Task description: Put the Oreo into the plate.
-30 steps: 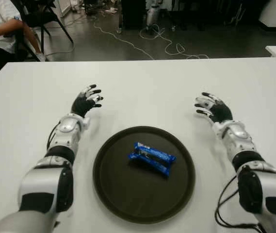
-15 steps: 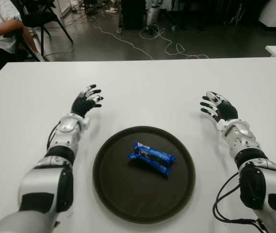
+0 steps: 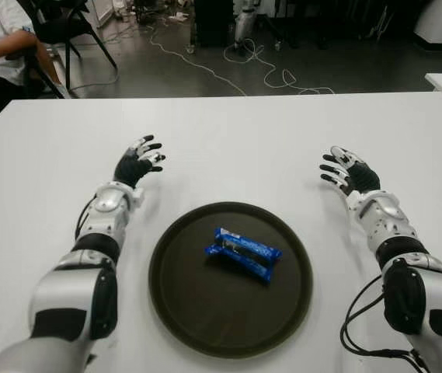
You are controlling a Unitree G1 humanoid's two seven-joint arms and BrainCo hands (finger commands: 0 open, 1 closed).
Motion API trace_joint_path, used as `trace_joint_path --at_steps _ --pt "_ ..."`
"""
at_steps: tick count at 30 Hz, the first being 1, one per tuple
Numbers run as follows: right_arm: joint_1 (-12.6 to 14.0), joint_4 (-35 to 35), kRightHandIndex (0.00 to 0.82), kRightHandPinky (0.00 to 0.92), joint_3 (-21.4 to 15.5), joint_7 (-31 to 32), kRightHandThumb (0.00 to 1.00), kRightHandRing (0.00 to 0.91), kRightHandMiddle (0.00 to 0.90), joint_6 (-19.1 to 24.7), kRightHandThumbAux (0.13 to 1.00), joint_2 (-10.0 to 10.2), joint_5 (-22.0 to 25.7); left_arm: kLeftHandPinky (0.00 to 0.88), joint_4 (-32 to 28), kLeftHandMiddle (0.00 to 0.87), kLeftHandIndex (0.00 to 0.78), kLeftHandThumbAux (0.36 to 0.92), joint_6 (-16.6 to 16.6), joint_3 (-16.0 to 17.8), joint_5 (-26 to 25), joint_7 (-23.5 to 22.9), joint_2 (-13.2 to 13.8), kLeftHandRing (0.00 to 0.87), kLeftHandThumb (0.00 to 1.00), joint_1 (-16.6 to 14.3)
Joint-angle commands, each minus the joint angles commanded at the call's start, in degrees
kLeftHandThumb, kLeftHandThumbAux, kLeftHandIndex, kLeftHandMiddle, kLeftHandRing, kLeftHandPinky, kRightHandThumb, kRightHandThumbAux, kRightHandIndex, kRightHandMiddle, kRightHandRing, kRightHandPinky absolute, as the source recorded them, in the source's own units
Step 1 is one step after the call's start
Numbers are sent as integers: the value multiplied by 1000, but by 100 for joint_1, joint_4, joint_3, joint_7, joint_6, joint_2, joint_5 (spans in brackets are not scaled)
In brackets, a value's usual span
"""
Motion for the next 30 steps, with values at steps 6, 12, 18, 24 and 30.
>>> trace_joint_path --at_steps 6,12,18,24,30 --pt "25 -30 234 478 105 -155 0 439 372 -141 707 33 -113 323 2 195 113 724 -5 0 8 1 7 253 71 -1" --pt "33 -35 237 472 225 -340 0 433 367 -244 713 50 -222 329 0 203 120 707 1 -4 20 57 4 254 97 -5" --pt "56 -36 259 472 287 -461 0 445 387 -353 703 64 -309 326 -2 204 116 709 7 -41 63 113 12 253 80 -3" --pt "70 -34 256 468 306 -476 0 437 381 -400 710 70 -321 315 -6 203 116 708 -2 -84 110 126 24 250 53 2" --pt "63 -28 248 476 320 -494 4 435 373 -386 711 64 -323 316 -5 210 126 715 -29 -95 130 155 20 254 52 7"
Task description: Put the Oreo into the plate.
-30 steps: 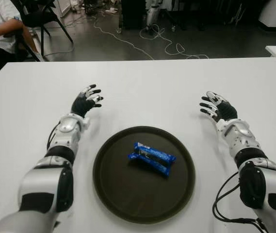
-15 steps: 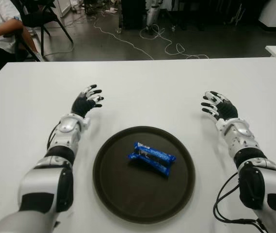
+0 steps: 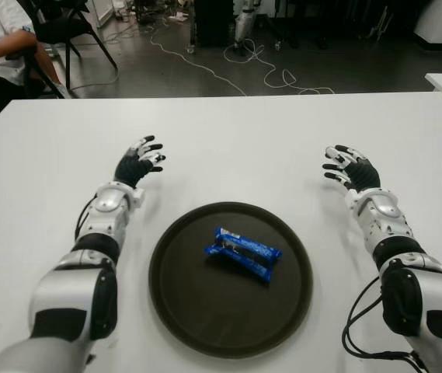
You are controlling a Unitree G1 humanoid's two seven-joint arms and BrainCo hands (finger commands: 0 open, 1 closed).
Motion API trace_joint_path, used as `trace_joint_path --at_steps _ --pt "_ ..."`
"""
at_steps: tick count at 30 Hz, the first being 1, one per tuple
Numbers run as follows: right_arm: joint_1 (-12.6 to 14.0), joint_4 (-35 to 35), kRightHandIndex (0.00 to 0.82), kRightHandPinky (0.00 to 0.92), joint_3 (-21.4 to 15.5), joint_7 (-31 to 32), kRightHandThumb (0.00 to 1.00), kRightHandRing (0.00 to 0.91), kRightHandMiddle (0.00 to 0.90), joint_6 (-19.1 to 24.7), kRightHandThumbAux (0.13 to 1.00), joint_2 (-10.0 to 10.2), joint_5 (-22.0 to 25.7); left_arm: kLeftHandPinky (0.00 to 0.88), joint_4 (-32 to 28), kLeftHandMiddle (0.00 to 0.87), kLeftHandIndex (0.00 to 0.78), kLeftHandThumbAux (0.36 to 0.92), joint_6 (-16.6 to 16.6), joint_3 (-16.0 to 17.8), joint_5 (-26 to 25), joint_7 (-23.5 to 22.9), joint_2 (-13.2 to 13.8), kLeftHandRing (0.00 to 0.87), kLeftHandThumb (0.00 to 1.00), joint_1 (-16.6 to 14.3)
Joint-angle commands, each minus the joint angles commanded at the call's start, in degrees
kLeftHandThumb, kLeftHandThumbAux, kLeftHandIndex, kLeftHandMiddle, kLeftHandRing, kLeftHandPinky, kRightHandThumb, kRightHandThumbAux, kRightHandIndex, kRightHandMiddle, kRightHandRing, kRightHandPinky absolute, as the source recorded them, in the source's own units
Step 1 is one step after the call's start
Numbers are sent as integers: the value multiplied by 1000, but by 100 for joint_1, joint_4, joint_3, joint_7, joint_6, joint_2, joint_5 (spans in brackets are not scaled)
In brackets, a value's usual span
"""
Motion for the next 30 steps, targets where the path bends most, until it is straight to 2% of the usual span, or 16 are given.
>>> trace_joint_path --at_steps 9,19,30 --pt "0 -4 244 474 28 -105 17 434 371 -25 732 21 -36 318 9 209 130 714 -37 15 -8 -48 -2 256 28 9" --pt "-9 -8 239 465 35 -204 41 429 369 -38 742 46 -78 315 6 206 136 700 -23 -3 7 -94 4 248 76 5" --pt "-7 -5 247 448 113 -233 29 421 370 -40 736 29 -153 323 21 198 123 700 -60 -33 28 -115 12 249 34 8"
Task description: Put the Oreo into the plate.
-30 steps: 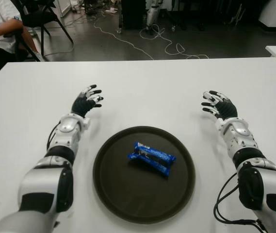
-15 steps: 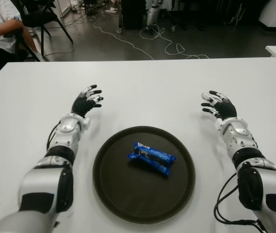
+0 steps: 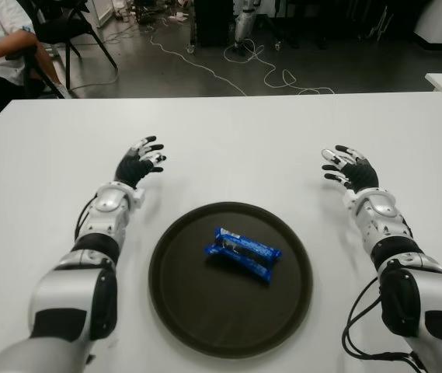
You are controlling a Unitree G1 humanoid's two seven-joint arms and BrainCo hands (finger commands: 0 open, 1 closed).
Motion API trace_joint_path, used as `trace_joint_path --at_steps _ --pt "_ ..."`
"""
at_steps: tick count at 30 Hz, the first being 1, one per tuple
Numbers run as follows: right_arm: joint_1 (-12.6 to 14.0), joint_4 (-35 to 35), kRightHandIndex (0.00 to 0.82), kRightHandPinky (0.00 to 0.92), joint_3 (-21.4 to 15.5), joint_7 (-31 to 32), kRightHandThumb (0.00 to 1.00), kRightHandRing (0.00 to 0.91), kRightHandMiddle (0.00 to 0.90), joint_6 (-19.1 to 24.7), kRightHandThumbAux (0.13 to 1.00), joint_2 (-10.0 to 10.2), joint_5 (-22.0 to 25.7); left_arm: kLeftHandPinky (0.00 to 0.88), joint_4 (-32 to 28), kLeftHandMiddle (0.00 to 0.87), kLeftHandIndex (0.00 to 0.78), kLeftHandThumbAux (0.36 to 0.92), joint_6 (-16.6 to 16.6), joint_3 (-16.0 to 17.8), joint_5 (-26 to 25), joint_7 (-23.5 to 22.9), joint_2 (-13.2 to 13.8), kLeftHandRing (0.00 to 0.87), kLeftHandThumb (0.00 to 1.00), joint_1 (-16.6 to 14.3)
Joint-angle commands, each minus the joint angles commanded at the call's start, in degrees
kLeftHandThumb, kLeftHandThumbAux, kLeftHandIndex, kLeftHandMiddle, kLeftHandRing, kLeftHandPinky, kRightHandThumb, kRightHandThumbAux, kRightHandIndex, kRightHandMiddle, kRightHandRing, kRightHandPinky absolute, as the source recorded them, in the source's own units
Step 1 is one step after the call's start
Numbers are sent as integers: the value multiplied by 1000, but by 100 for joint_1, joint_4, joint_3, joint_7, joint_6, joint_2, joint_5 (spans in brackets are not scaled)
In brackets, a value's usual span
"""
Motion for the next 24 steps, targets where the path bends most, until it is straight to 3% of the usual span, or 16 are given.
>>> trace_joint_path --at_steps 24 --pt "19 5 251 452 138 -215 62 417 371 -126 730 17 -133 316 14 203 134 699 -26 -36 1 -1 14 248 30 5"
